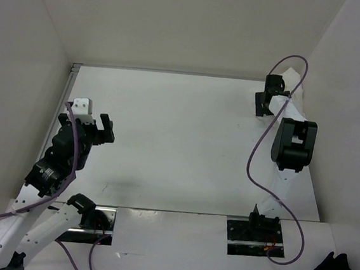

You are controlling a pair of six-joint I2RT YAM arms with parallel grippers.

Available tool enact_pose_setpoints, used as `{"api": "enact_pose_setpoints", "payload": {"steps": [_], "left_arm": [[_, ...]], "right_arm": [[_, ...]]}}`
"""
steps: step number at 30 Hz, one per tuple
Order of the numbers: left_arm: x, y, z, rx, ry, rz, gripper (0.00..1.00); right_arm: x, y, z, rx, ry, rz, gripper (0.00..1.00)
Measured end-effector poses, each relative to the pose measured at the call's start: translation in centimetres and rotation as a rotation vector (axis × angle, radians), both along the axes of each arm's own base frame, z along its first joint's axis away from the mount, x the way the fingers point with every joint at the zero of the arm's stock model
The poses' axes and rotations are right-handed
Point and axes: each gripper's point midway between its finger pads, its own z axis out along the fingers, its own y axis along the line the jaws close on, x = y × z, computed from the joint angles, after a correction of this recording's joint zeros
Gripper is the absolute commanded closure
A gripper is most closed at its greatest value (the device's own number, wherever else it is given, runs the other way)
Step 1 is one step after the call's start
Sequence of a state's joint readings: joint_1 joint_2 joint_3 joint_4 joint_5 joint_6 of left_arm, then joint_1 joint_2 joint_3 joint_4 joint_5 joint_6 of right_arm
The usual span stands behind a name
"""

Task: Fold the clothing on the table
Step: Move the skirt to the center of the board

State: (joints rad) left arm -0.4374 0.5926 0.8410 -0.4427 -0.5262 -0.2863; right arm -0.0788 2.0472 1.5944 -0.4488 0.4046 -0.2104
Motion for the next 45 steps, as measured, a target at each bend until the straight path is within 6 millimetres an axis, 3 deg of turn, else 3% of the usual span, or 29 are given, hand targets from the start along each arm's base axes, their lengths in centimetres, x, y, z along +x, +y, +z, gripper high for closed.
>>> {"api": "enact_pose_setpoints", "payload": {"steps": [4, 7, 9, 10, 13, 14, 16, 17, 18, 22, 26, 31, 33, 34, 36, 37, 40, 41, 43, 45], "left_arm": [[0.4, -0.2, -0.7, 0.012, 0.025, 0.000, 0.00], [0.8, -0.4, -1.5, 0.025, 0.054, 0.000, 0.00], [1.0, -0.4, -1.7, 0.030, 0.064, 0.000, 0.00], [1.0, -0.5, -1.9, 0.032, 0.069, 0.000, 0.00], [1.2, -0.5, -2.2, 0.038, 0.081, 0.000, 0.00], [1.2, -0.6, -2.4, 0.040, 0.086, 0.000, 0.00], [1.3, -0.6, -2.5, 0.043, 0.091, 0.000, 0.00], [1.3, -0.6, -2.6, 0.044, 0.094, 0.000, 0.00], [1.4, -0.6, -2.6, 0.045, 0.097, 0.000, 0.00], [1.4, -0.7, -2.7, 0.047, 0.100, 0.000, 0.00], [1.4, -0.6, -2.7, 0.046, 0.100, 0.001, 0.00], [1.4, -0.5, -2.7, 0.047, 0.097, 0.009, 0.00], [1.3, -0.4, -2.7, 0.049, 0.098, 0.010, 0.00], [1.3, -0.4, -2.7, 0.049, 0.098, 0.012, 0.00], [1.3, -0.4, -2.7, 0.049, 0.099, 0.012, 0.00], [1.3, -0.4, -2.7, 0.049, 0.099, 0.012, 0.00], [1.2, -0.3, -2.6, 0.049, 0.097, 0.013, 0.00], [1.2, -0.3, -2.6, 0.048, 0.096, 0.013, 0.00], [1.2, -0.3, -2.6, 0.048, 0.096, 0.013, 0.00], [1.2, -0.3, -2.7, 0.049, 0.098, 0.014, 0.00]], "right_arm": [[2.8, -0.8, -2.2, -0.016, 0.009, -0.056, 0.01], [5.1, -2.2, -2.0, -0.069, -0.028, -0.122, 0.01], [5.5, -2.7, -2.1, -0.093, -0.028, -0.149, 0.05], [5.8, -2.8, -2.3, -0.100, -0.029, -0.156, 0.21], [6.3, -2.8, -3.4, -0.093, -0.017, -0.154, 0.48], [6.3, -2.4, -4.0, -0.079, -0.003, -0.138, 0.60], [6.1, -1.6, -5.0, -0.045, 0.035, -0.091, 0.75], [6.1, -0.8, -5.4, -0.024, 0.055, -0.054, 0.92], [6.1, -0.2, -5.6, -0.010, 0.072, -0.019, 0.97], [6.3, 4.5, -6.3, 0.030, 0.120, 0.166, 1.00], [3.4, 13.2, -5.7, 0.057, 0.184, 0.441, 1.00], [-5.3, 26.3, -3.3, 0.050, 0.234, 0.839, 1.00], [-10.2, 29.6, -2.6, 0.036, 0.253, 0.987, 1.00], [-12.4, 30.0, -2.4, 0.022, 0.270, 1.037, 0.90], [-15.7, 28.1, -2.7, -0.021, 0.300, 1.069, 0.67], [-16.7, 25.8, -3.1, -0.060, 0.324, 1.037, 0.51], [-16.5, 16.7, -3.9, -0.098, 0.391, 0.813, 0.27], [-15.9, 13.9, -3.6, -0.060, 0.391, 0.726, 0.01], [-13.9, 8.4, -1.4, 0.021, 0.328, 0.554, 0.00], [-11.7, 4.6, 3.2, 0.062, 0.175, 0.452, 0.00]]}}
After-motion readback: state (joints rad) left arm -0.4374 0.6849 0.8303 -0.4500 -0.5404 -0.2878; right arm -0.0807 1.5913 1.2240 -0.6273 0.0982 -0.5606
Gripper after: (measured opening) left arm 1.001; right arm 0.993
